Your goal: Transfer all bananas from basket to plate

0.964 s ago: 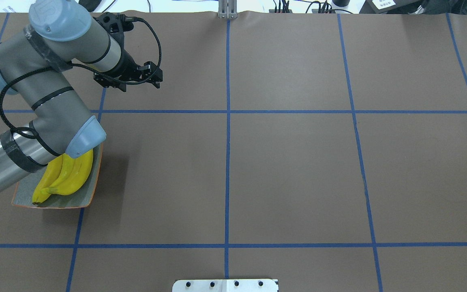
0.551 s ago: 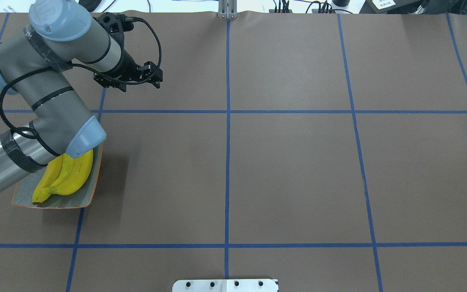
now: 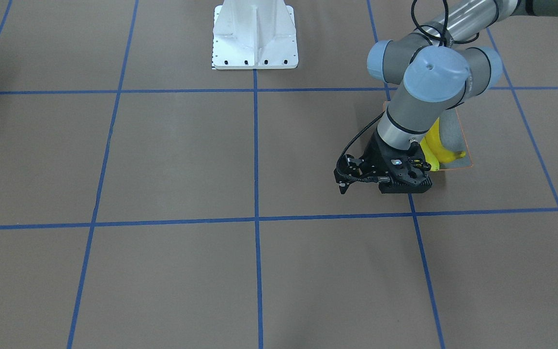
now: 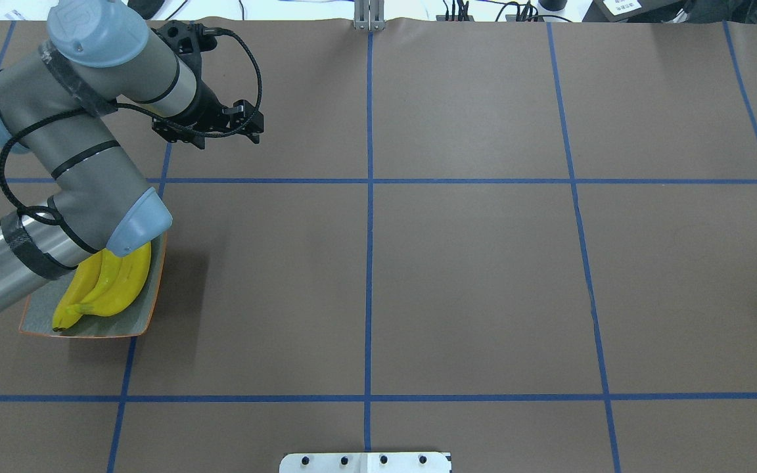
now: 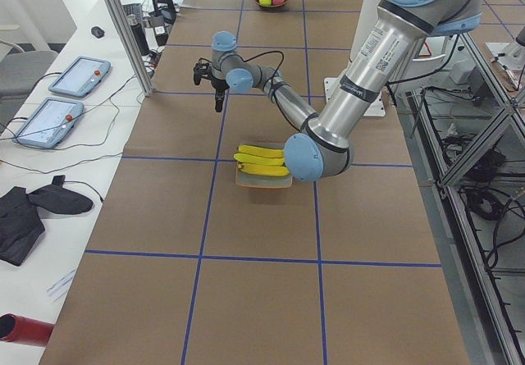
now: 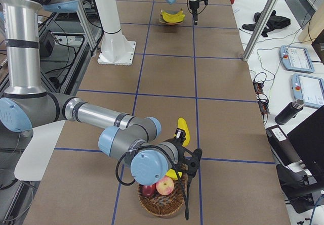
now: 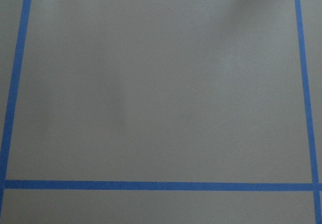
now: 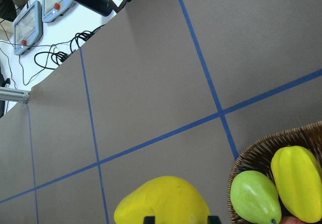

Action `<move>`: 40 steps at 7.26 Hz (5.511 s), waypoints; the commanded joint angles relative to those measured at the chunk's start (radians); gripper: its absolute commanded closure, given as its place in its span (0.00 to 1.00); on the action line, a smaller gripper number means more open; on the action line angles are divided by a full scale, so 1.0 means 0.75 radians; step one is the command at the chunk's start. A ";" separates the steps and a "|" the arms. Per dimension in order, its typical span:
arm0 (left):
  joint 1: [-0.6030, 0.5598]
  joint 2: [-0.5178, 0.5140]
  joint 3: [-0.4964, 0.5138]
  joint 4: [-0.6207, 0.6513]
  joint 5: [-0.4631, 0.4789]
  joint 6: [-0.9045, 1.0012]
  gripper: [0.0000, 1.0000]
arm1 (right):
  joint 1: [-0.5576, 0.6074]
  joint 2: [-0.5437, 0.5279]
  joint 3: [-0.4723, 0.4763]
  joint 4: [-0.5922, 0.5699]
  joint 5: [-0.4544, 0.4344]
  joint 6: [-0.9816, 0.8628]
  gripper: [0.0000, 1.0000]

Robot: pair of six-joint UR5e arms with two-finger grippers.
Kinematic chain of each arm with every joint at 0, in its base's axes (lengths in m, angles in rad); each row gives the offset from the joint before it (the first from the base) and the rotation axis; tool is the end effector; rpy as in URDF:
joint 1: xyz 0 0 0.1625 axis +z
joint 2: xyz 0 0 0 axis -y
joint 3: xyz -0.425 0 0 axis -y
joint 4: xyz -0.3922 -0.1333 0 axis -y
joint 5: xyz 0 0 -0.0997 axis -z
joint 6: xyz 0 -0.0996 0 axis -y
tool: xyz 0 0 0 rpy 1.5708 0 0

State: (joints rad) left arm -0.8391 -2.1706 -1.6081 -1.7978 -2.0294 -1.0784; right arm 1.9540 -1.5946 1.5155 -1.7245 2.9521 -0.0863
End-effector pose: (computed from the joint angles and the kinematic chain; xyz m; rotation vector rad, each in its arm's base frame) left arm 0.3932 -0.5714 0.2622 0.1861 0.9316 -0.1222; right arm 0.2100 -0.4259 0.6596 0.1315 -1.3923 0.4080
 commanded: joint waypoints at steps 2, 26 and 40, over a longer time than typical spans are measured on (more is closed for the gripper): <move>0.000 0.000 0.001 0.000 0.000 0.000 0.00 | -0.102 0.103 -0.012 -0.004 0.078 0.013 1.00; 0.178 -0.217 -0.036 -0.668 0.002 -0.861 0.00 | -0.774 0.721 -0.143 -0.004 0.363 0.405 1.00; 0.184 -0.293 -0.038 -0.728 -0.012 -0.724 0.00 | -1.012 0.770 0.006 0.000 0.367 0.581 1.00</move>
State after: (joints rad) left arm -0.6914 -2.3938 -1.6360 -2.3264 -2.0359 -1.6212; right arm 1.2050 -1.0170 1.5160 -1.7243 3.2275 0.3483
